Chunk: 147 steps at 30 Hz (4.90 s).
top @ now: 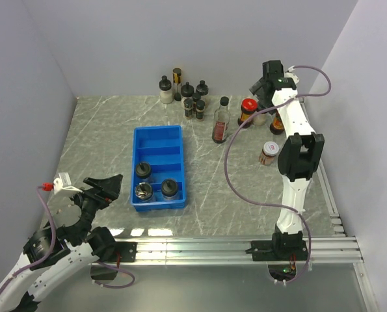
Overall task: Organize the condiment bottles
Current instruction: Pick up the bottle from the center of the board.
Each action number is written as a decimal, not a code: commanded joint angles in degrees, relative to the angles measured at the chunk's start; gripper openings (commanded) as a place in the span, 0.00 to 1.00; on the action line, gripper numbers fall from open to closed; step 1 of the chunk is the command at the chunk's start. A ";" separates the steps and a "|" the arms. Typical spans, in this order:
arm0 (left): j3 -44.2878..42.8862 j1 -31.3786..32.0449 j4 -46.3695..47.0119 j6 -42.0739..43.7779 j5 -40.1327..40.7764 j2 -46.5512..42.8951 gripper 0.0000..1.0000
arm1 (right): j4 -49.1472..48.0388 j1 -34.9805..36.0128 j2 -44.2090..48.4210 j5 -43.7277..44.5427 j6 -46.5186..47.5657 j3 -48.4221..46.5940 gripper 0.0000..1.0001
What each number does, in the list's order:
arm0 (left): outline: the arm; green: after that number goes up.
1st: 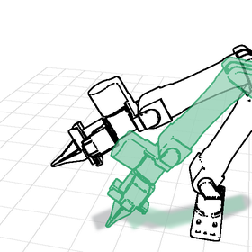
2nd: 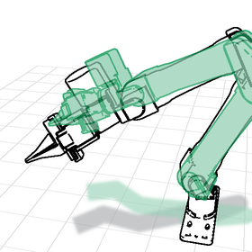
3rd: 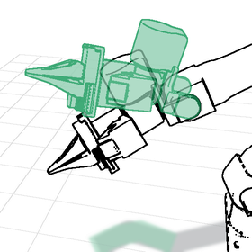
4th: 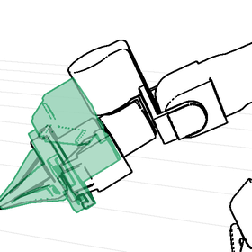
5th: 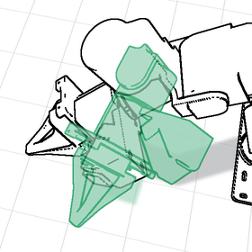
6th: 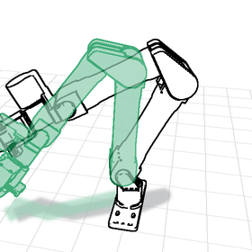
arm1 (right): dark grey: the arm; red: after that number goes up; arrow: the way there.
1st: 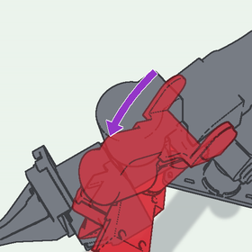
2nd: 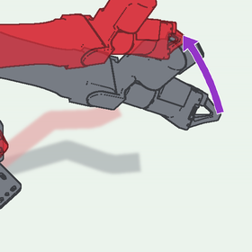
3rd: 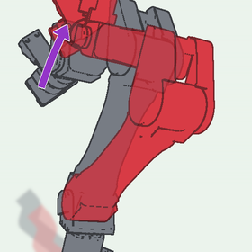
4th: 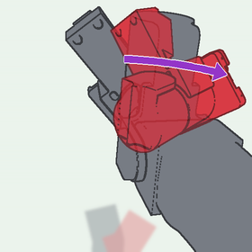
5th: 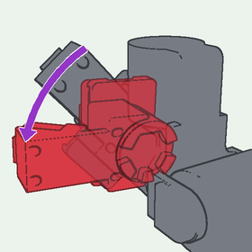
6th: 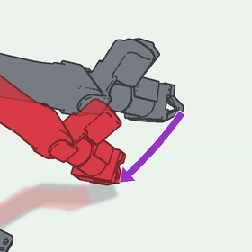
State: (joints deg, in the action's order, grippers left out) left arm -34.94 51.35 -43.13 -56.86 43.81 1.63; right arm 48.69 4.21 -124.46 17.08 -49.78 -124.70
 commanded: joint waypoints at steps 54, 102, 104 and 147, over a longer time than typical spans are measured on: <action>0.49 0.15 1.56 -0.53 2.33 -0.75 0.94 | -6.84 -3.68 -9.75 -0.12 -8.76 1.39 0.77; 0.66 0.15 1.74 -0.71 1.19 -1.45 0.93 | -22.76 -1.75 15.39 -10.21 -0.86 34.97 0.48; 0.49 0.15 1.48 -0.97 1.01 -1.45 0.93 | -22.50 -1.22 14.34 -13.20 3.35 32.78 0.42; -0.22 0.15 1.12 -0.88 1.45 -2.07 0.92 | -21.00 27.76 52.66 -13.92 23.59 56.16 0.00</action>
State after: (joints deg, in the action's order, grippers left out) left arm -34.28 51.37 -42.74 -58.13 44.91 0.58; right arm 30.52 28.51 -74.17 3.09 -28.67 -64.23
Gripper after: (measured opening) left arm 0.928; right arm 0.707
